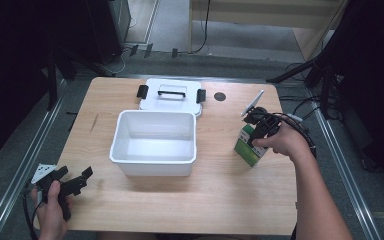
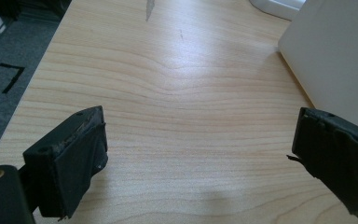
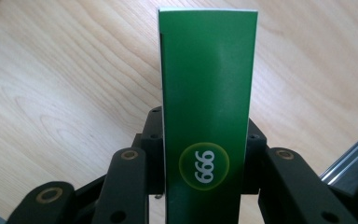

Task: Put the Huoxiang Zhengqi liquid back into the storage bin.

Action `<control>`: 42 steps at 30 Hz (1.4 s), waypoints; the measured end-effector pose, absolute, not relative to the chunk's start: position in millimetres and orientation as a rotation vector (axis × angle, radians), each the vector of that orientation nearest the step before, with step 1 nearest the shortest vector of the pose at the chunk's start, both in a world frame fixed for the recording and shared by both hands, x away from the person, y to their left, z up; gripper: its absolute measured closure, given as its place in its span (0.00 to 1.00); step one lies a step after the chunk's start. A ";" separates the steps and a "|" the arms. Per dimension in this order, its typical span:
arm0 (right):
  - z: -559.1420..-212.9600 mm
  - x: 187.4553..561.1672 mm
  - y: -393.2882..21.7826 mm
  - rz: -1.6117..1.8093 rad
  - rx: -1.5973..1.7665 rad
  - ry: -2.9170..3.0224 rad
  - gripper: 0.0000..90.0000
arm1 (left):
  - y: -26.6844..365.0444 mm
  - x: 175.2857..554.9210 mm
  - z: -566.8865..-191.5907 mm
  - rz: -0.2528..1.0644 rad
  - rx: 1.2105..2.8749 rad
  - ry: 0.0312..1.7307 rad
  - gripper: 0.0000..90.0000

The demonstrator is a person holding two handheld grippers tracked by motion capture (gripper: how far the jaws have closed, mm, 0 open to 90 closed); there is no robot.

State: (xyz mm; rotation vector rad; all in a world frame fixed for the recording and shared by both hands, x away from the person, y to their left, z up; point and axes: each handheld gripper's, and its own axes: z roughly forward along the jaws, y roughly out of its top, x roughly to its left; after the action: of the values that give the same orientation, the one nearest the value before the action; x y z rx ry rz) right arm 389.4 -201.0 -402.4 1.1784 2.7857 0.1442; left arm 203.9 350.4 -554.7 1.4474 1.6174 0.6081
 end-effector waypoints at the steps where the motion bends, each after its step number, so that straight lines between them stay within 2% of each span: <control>1: -400.9 387.4 -200.4 0.150 1.118 2.793 0.72 | 350.3 203.9 -554.7 0.609 1.448 1.618 0.04; 9: -381.0 371.4 -188.6 0.165 0.823 2.861 0.72 | 350.3 203.9 -554.7 0.607 1.448 1.616 0.04; 25: -348.9 366.9 -155.0 0.234 0.514 2.917 0.72 | 351.2 204.5 -555.0 0.591 1.454 1.612 0.04; 42: -304.8 364.7 -135.0 0.284 0.377 2.917 0.72 | 350.8 204.7 -555.0 0.588 1.451 1.614 0.04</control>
State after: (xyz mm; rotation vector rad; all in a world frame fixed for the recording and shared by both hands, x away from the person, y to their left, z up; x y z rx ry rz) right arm 364.7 -135.0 -304.8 0.3769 2.9169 0.2842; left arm 204.7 350.8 -555.0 1.4506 1.6137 0.5875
